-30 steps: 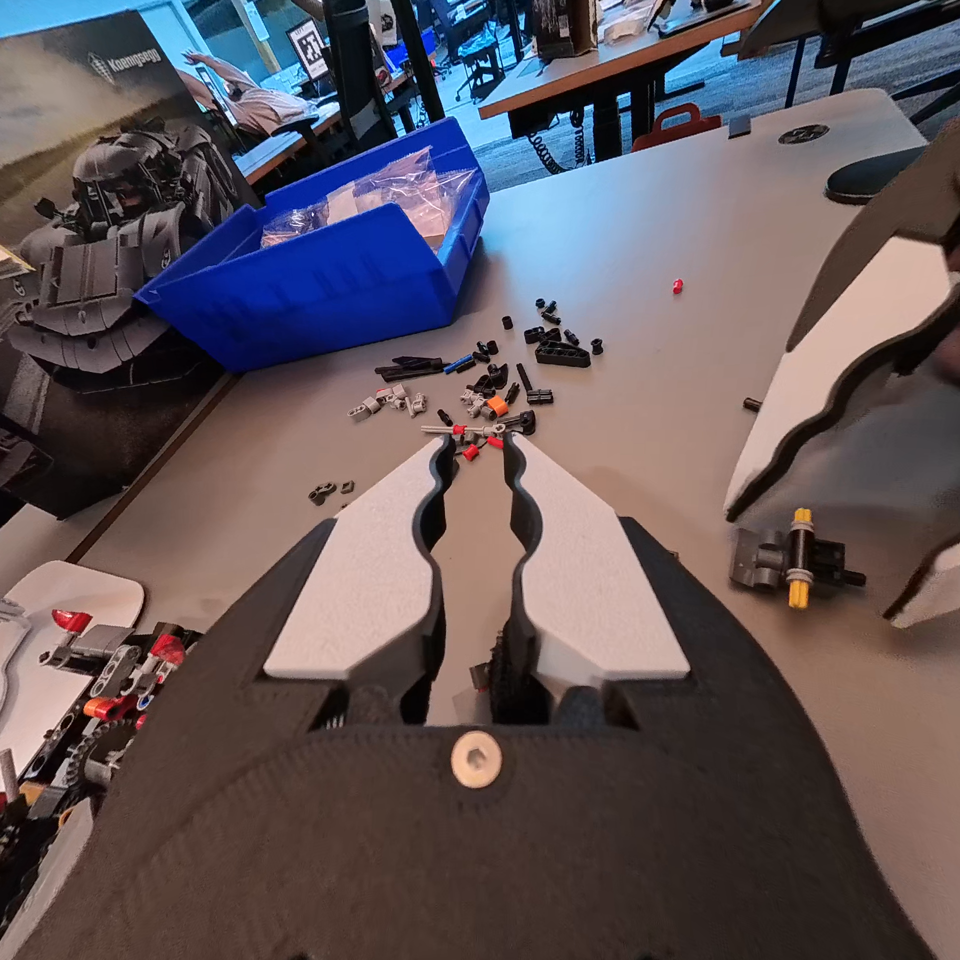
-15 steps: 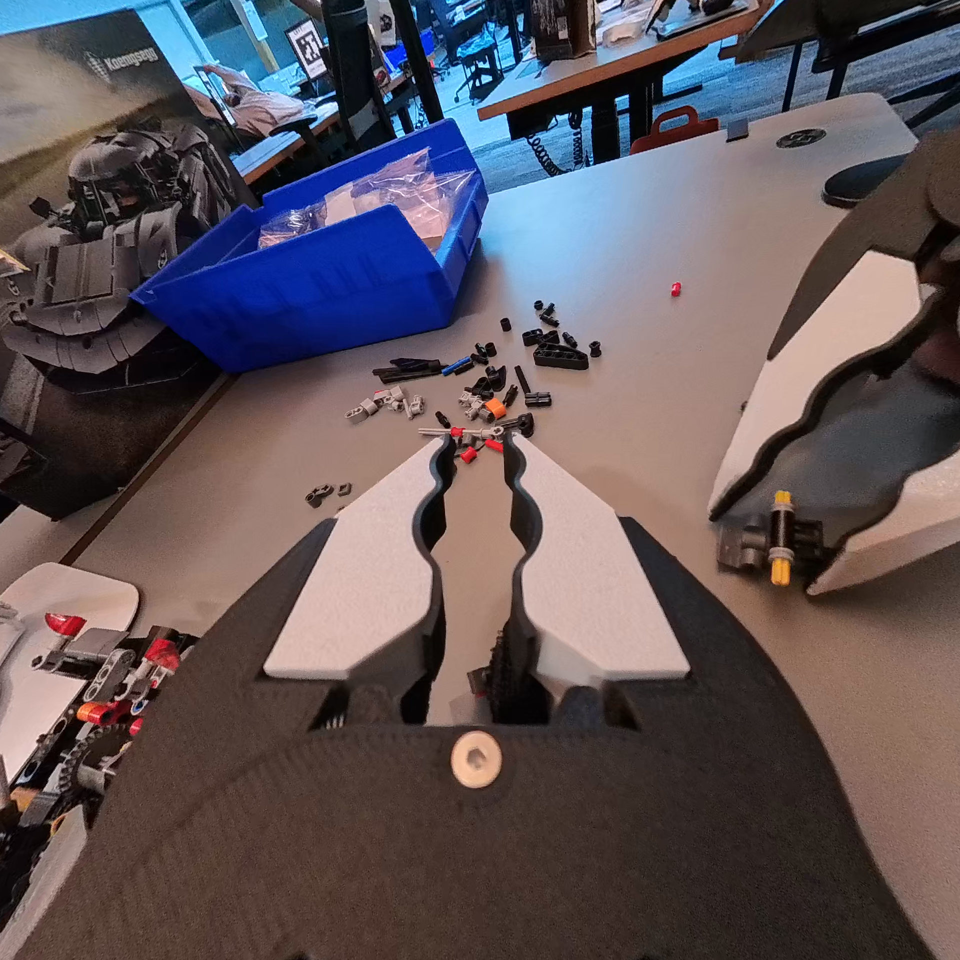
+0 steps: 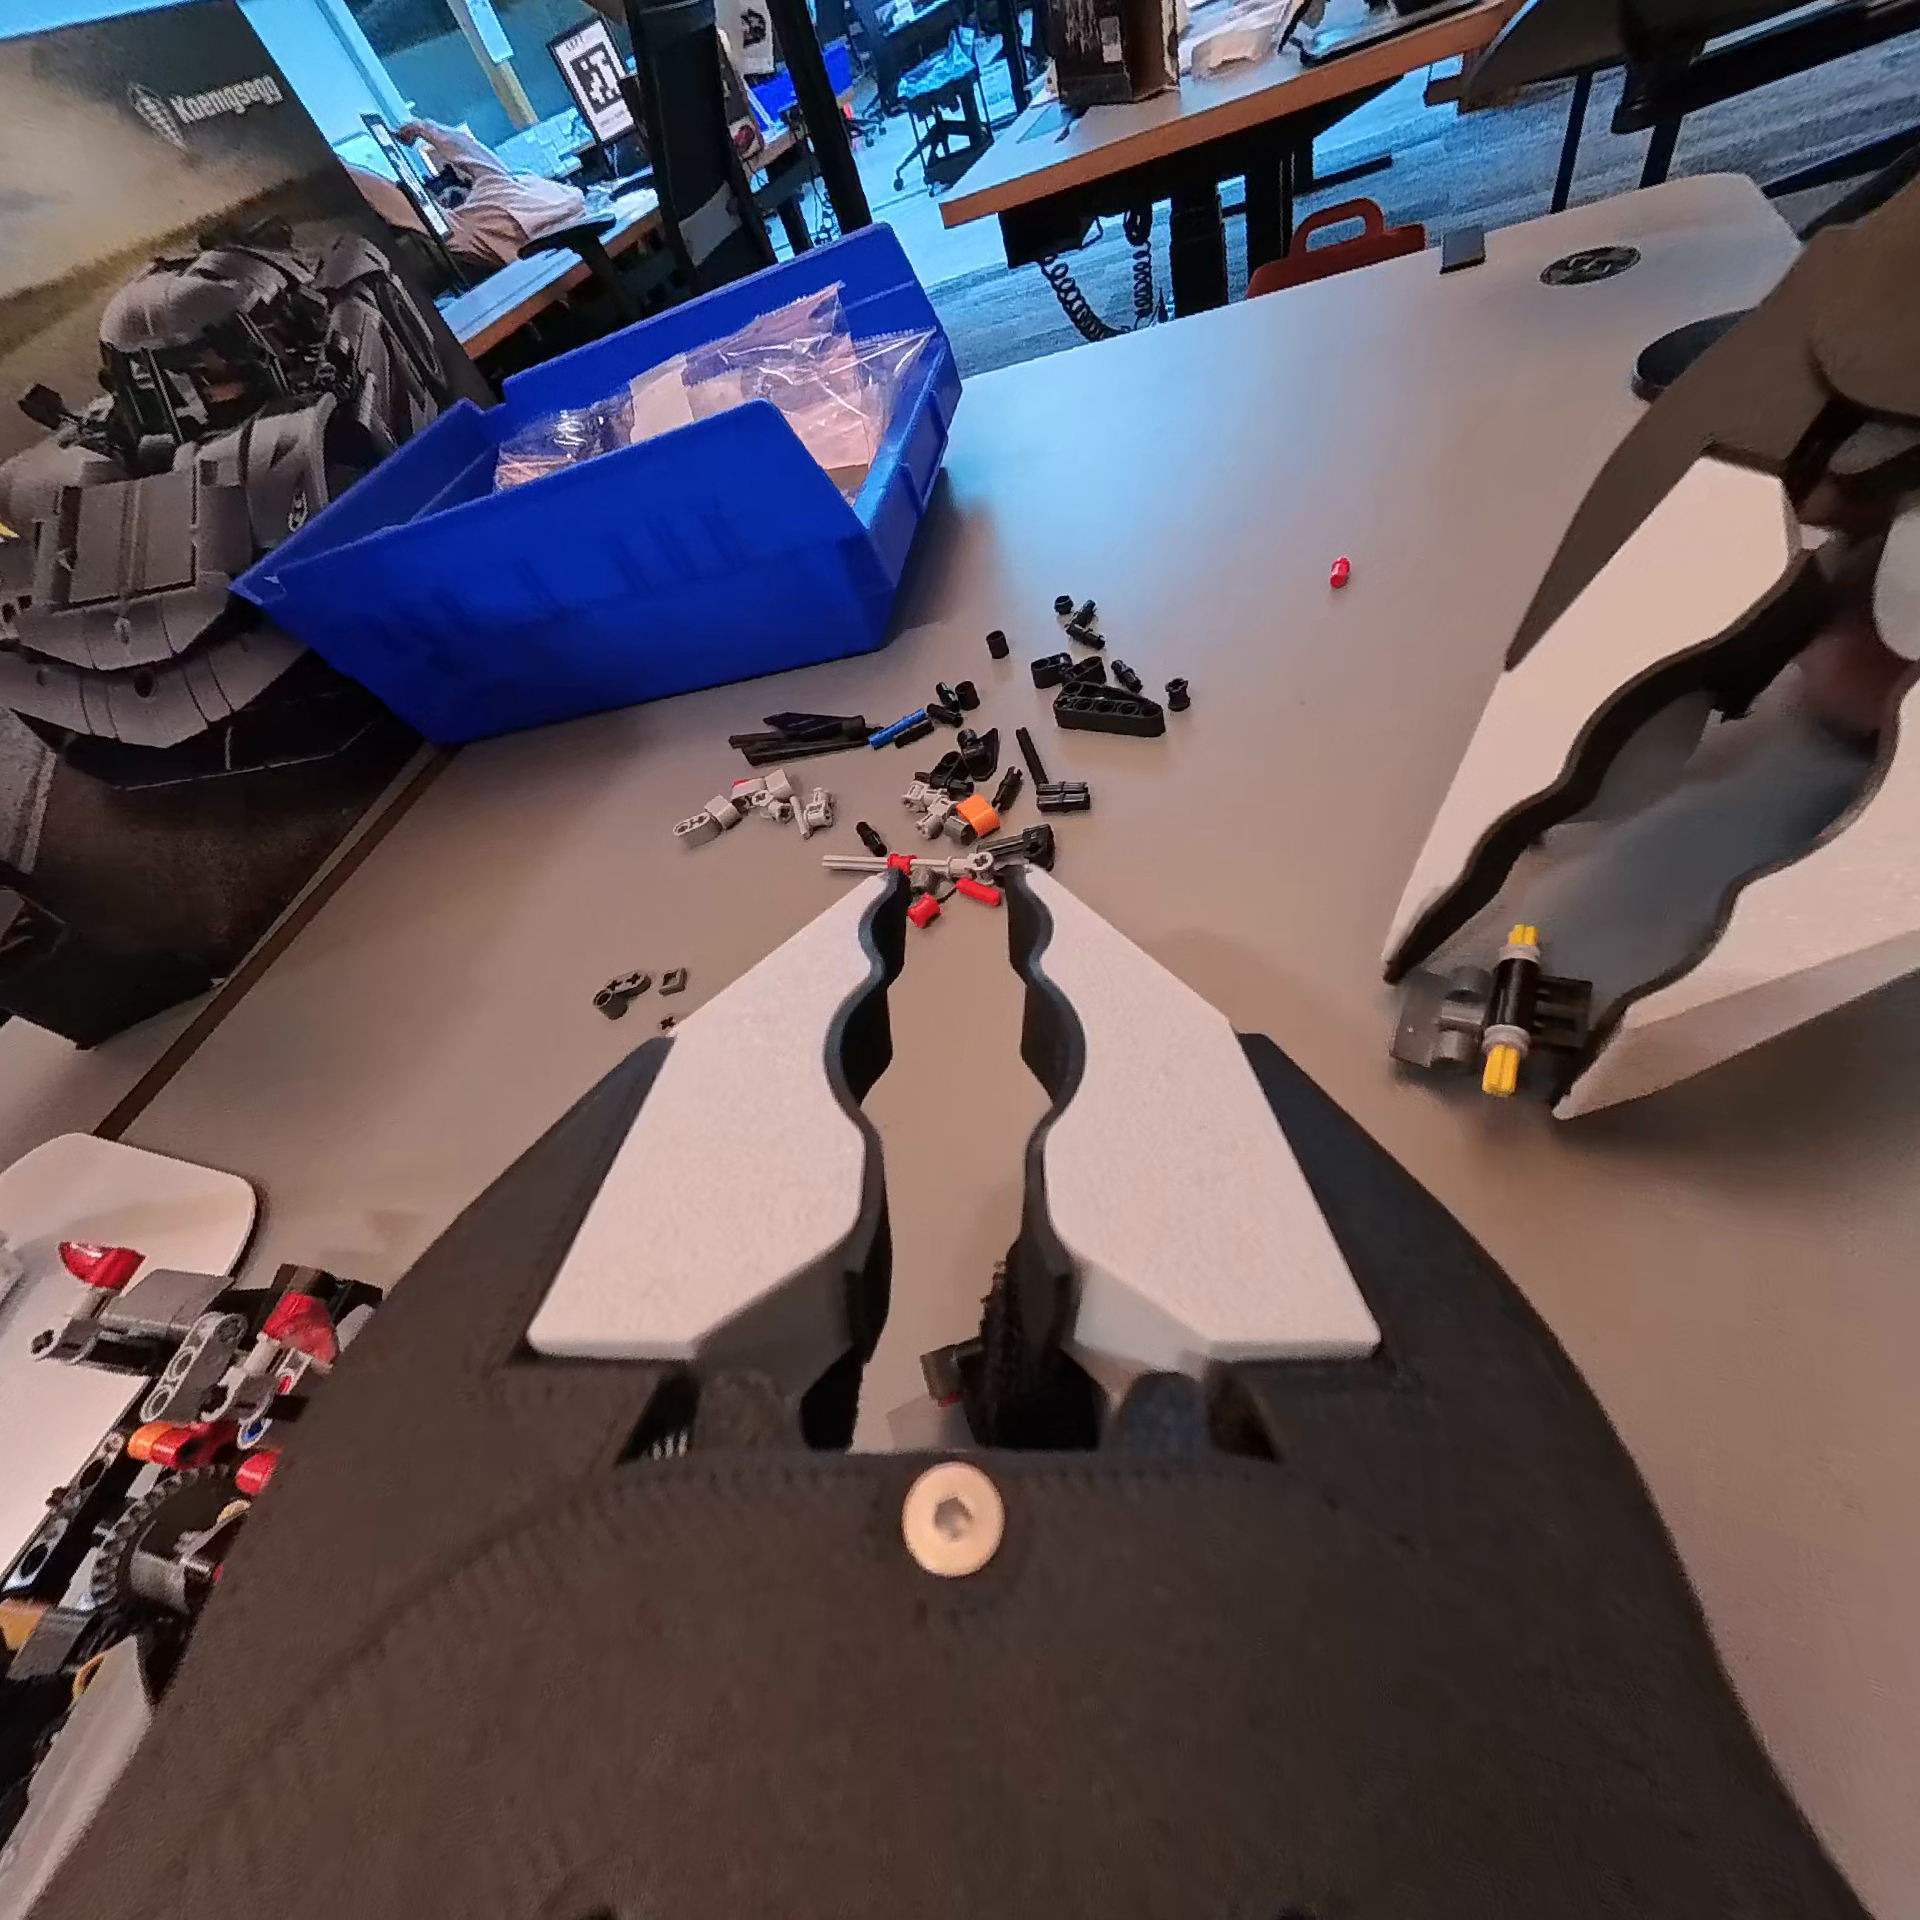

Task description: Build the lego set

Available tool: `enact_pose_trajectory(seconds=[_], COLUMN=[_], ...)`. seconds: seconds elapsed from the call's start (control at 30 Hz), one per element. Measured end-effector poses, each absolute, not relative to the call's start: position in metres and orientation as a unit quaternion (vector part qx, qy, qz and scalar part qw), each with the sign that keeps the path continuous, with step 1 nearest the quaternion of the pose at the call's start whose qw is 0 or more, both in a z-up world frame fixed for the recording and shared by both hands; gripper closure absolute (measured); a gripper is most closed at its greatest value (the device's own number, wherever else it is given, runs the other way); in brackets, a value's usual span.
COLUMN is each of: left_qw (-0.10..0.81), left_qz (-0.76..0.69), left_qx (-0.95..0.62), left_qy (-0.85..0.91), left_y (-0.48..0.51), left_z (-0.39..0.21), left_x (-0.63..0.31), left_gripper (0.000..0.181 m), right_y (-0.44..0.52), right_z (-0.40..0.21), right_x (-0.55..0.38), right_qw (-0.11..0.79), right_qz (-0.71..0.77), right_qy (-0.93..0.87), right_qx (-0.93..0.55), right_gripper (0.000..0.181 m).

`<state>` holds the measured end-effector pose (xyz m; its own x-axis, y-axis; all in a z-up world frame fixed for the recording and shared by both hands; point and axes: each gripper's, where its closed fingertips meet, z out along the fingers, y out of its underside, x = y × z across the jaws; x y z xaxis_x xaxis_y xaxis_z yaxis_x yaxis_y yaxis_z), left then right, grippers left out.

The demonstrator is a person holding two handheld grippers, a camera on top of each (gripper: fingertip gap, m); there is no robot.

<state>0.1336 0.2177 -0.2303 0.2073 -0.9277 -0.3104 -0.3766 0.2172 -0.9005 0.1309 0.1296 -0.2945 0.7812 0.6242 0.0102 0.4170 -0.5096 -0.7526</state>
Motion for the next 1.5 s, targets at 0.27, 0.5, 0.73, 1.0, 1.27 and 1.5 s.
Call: enact_pose_trajectory(seconds=[0.27, 0.5, 0.73, 1.0, 1.27, 1.5], left_qw=[0.528, 0.53, 0.529, 0.528, 0.535, 0.55], left_qz=[-0.261, -0.254, -0.253, -0.24, -0.24, -0.248], left_qx=[-0.569, -0.57, -0.573, -0.578, -0.578, -0.58], left_qy=[0.574, 0.574, 0.572, 0.574, 0.567, 0.547], left_y=[0.217, 0.218, 0.22, 0.224, 0.226, 0.231], left_z=[-0.231, -0.231, -0.232, -0.235, -0.232, -0.225], left_x=[0.135, 0.135, 0.134, 0.133, 0.133, 0.13], left_gripper=[0.164, 0.164, 0.165, 0.165, 0.164, 0.157], right_y=[0.125, 0.12, 0.11, 0.114, 0.136, 0.13], right_z=[-0.296, -0.271, -0.264, -0.28, -0.248, -0.24], right_x=[0.124, 0.127, 0.15, 0.153, 0.177, 0.172], right_qw=[0.385, 0.431, 0.443, 0.401, 0.461, 0.466], right_qz=[0.136, 0.211, 0.236, 0.222, 0.321, 0.351], right_qy=[-0.31, -0.282, -0.254, -0.252, -0.172, -0.193], right_qx=[-0.859, -0.831, -0.827, -0.852, -0.81, -0.789], right_gripper=[0.136, 0.129, 0.132, 0.136, 0.126, 0.161])
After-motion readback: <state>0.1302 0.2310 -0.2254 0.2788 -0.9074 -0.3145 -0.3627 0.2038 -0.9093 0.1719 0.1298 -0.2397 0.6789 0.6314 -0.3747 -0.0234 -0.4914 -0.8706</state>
